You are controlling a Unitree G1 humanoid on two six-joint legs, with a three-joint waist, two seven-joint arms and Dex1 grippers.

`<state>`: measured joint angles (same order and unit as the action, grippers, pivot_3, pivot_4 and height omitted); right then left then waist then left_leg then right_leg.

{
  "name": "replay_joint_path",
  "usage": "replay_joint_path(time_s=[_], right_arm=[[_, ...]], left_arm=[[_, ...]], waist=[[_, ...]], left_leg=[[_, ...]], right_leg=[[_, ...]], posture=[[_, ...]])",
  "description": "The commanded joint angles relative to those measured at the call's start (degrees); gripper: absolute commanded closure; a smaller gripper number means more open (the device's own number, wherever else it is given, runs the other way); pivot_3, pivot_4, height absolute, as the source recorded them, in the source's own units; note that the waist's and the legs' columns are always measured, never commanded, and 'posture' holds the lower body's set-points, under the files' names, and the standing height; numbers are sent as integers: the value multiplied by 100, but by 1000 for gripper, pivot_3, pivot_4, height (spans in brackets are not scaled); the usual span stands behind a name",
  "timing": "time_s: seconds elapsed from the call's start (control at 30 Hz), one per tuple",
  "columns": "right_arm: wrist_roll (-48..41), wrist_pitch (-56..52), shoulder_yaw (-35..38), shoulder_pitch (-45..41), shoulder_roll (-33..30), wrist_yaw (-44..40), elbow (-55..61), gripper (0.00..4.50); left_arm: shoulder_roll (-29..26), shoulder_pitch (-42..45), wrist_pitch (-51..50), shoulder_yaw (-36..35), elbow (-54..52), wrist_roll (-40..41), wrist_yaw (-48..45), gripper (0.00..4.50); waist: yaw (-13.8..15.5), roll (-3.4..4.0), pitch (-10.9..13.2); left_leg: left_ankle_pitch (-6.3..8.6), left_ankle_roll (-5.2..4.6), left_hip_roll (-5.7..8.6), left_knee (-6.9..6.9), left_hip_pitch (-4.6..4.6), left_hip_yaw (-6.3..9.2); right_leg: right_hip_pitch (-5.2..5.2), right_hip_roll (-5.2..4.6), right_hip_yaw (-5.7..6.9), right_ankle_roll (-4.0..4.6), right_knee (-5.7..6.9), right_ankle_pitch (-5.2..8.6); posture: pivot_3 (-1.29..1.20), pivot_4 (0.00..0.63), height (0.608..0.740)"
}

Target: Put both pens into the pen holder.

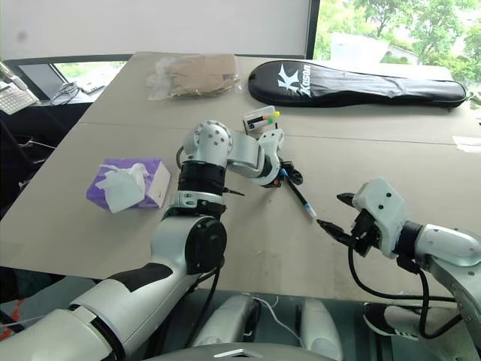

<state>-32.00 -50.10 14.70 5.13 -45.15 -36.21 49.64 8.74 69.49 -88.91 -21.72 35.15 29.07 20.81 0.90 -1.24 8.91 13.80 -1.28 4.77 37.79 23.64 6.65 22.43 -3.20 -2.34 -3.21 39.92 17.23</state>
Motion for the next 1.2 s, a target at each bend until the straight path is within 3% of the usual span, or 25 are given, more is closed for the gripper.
replay_joint_path(time_s=[0.03, 0.1, 0.2, 0.33, 0.47, 0.5, 0.53, 0.57, 0.63, 0.67, 0.7, 0.87, 1.07, 1.2], right_arm=[[-35, -37, 104, 149, 92, 273, 378, 959], [-49, -64, 67, 212, 141, 377, 459, 959], [-68, -103, -15, 222, 209, 520, 510, 959], [-83, -145, -130, 252, 271, 663, 573, 959], [-93, -126, -194, 236, 314, 729, 526, 959], [-108, -120, -201, 223, 328, 739, 505, 959], [-120, -119, -210, 200, 340, 748, 481, 959], [-129, -119, -214, 177, 346, 751, 456, 959], [-164, -133, -206, 112, 350, 743, 374, 959], [-175, -137, -197, 96, 340, 736, 341, 959], [-180, -139, -194, 96, 331, 733, 321, 959], [-201, -188, -150, 148, 305, 780, 341, 959], [-234, -250, -36, 393, 363, 975, 564, 959], [-230, -259, 7, 564, 406, 1124, 694, 959]], left_arm=[[171, -14, 139, 290, 445, -298, -247, 2564], [149, 11, 233, 429, 584, -419, -416, 3170], [66, 34, 337, 692, 769, -543, -811, 4472], [-299, -80, -74, 1222, 325, -313, -1769, 4472], [-1026, -409, -90, 1923, -594, -115, -2683, 4472], [-1150, -431, -88, 2003, -713, -105, -2815, 3951], [-1229, -428, -85, 2015, -804, -83, -2920, 3812], [-1228, -361, -146, 1956, -875, -96, -2917, 3381], [-892, 46, -305, 1259, -488, -356, -2356, 2594], [-699, 250, -345, 901, -231, -508, -2038, 1974], [-576, 450, -359, 786, 31, -611, -1860, 1693], [-99, 1071, -61, 138, 964, -1133, -1049, 1693], [409, 1248, 1568, -307, 2392, -1384, 120, 1693], [570, 1297, 2549, -219, 3069, -1358, 246, 1693]], waist=[[23, 2, -4], [47, 2, -4], [127, 3, -6], [139, 3, -6], [54, 3, -5], [20, 3, -5], [-2, 3, -5], [-12, 3, -5], [-16, 1, -4], [-8, -1, -3], [13, -5, 0], [-14, -9, 2], [-10, -9, -2], [-8, -21, -18]], left_leg=[[0, 0, 1, 0, -1, 5], [0, 0, 6, 2, -2, 13], [0, 0, 12, 5, -6, 19], [0, 0, 15, 7, -2, 30], [0, 1, 12, 5, 1, 27], [0, 1, 10, 3, 5, 28], [-1, 1, 9, 2, 10, 28], [-1, 1, 8, 3, 11, 27], [-1, 1, 8, 3, 10, 24], [-1, 0, 8, 3, 12, 24], [-1, 0, 8, 6, 14, 24], [1, -2, 12, 7, 19, 20], [0, 0, 3, -2, 11, 5], [2, -2, 4, -2, -39, 1]], right_leg=[[-3, -2, 1, 0, 0, 0], [-10, -4, 2, -1, -3, 0], [-18, -7, 6, -5, -7, -2], [-21, -11, 11, -6, -10, -2], [-13, -7, 5, -5, -10, -2], [-8, -6, 2, -4, -9, -2], [0, -5, 1, -4, -8, -2], [3, -5, 1, -4, -7, -2], [3, -5, 0, -4, -6, -2], [4, -4, 1, -4, -6, -2], [4, -4, 3, -4, -7, -2], [4, -7, 5, -8, -10, 0], [14, -4, -2, -8, -1, 0], [-42, -6, -1, -13, -6, 0]], posture=[[0, 150, 740], [0, 150, 740], [0, 150, 740], [0, 150, 740], [0, 150, 740], [0, 150, 740], [0, 150, 740], [0, 150, 740], [0, 150, 740], [0, 150, 740], [0, 150, 740], [0, 150, 740], [0, 150, 740], [0, 150, 740]])
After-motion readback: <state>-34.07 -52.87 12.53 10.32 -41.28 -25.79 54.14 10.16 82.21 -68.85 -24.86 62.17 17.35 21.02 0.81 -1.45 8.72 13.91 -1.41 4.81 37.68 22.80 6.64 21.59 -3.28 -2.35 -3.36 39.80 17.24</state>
